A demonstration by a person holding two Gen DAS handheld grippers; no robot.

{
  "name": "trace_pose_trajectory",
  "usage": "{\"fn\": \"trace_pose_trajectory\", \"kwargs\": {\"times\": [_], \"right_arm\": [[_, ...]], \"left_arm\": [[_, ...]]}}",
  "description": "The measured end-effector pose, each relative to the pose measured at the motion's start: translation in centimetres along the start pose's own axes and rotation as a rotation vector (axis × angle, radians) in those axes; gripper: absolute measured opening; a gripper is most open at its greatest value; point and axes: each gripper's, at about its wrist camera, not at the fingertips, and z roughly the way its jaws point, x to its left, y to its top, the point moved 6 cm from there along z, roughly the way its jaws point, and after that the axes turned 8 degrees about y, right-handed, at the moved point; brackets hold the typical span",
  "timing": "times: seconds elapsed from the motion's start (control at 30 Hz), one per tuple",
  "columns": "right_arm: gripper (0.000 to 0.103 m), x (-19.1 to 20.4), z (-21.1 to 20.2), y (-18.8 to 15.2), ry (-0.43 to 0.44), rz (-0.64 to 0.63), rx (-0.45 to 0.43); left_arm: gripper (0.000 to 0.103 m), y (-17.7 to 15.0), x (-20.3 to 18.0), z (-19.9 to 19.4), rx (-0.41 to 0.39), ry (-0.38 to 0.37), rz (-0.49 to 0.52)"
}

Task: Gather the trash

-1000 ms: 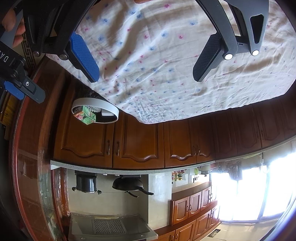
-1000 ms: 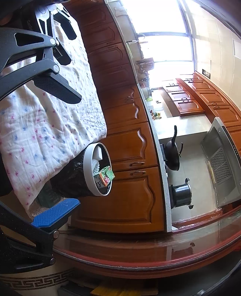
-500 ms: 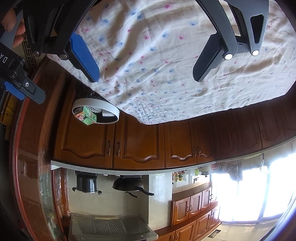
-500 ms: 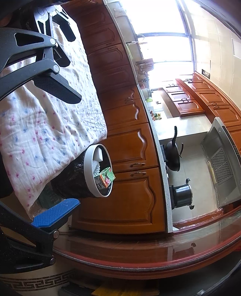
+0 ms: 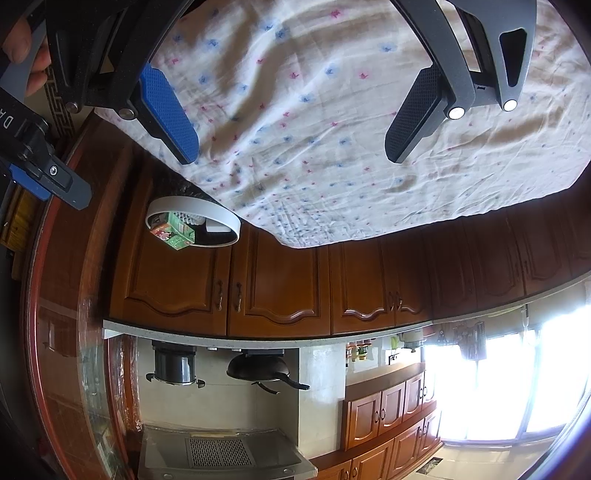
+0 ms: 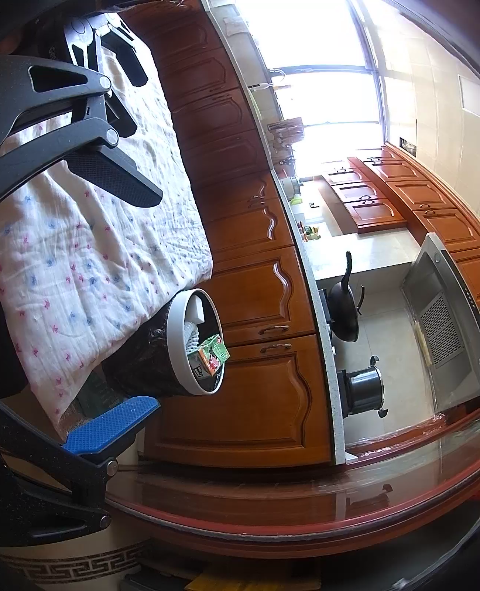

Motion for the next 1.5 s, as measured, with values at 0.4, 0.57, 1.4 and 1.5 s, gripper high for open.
{"fn": "trace_pose_trajectory", "kwargs": {"times": [0.4,0.57,1.4,1.5], "right_arm": [[0.103,0.18,-0.05,-0.05,0.001,0.000,0.002],[0.103,0.30,-0.01,-0.05,0.004,0.002,0.004],[0.103,0.29,0.28,-0.22,0.010,0.011,0.012],[0.103,0.35,0.35,-0.33,0.010,0.015,0.015]], "left_arm": [[0.102,-0.02,0.02,-0.09,-0.003,-0.006,0.002],[0.102,-0.06,0.07,-0.09,-0.001,-0.008,0.001],[0.102,-0.02,0.11,0.36,0.010,-0.014,0.000],[0.102,-0.01,0.13,0.44,0.012,-0.016,-0.004]]}}
